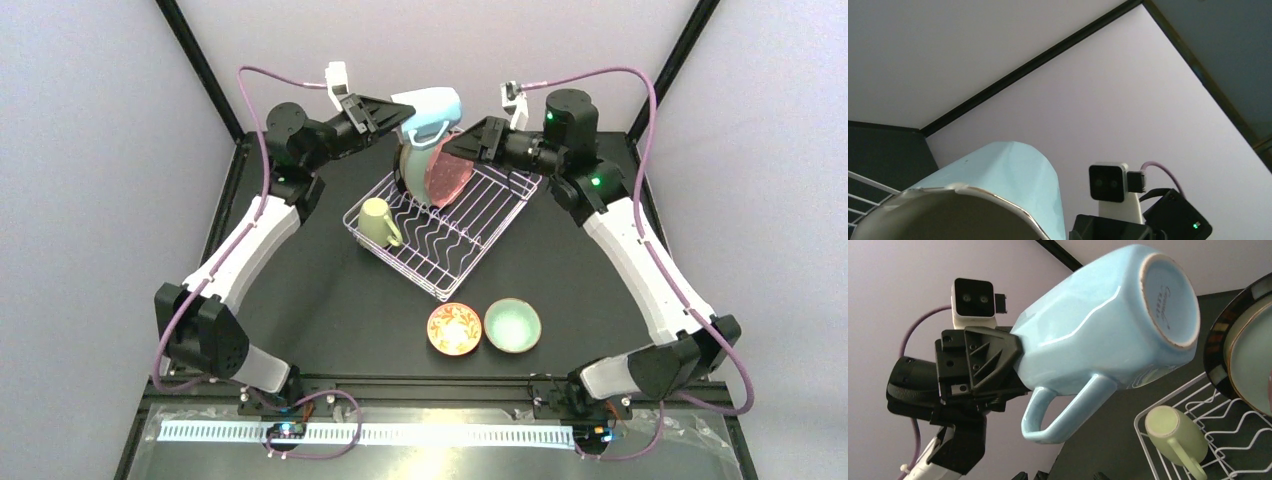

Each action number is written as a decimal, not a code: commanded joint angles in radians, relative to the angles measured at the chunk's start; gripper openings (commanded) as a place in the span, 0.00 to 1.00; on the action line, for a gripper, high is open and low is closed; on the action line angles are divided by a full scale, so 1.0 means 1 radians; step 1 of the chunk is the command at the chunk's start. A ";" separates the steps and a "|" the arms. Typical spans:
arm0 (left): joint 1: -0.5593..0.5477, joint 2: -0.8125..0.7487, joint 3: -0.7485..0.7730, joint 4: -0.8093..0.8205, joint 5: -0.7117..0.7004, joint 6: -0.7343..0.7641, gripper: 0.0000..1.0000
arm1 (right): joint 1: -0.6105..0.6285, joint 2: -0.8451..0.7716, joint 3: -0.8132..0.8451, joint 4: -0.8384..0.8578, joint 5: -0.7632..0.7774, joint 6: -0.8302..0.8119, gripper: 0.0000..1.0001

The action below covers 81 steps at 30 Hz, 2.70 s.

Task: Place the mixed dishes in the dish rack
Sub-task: Pass from the left arm to the right

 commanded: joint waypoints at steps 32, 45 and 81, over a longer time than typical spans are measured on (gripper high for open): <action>-0.030 -0.163 -0.072 0.081 0.007 0.044 0.01 | -0.001 -0.112 -0.206 0.367 -0.236 0.306 0.88; -0.046 -0.163 -0.071 0.085 -0.004 0.051 0.01 | -0.001 -0.107 -0.239 0.403 -0.245 0.331 0.88; -0.120 -0.084 0.003 0.021 0.027 0.139 0.02 | -0.001 -0.027 -0.253 0.474 -0.258 0.377 0.88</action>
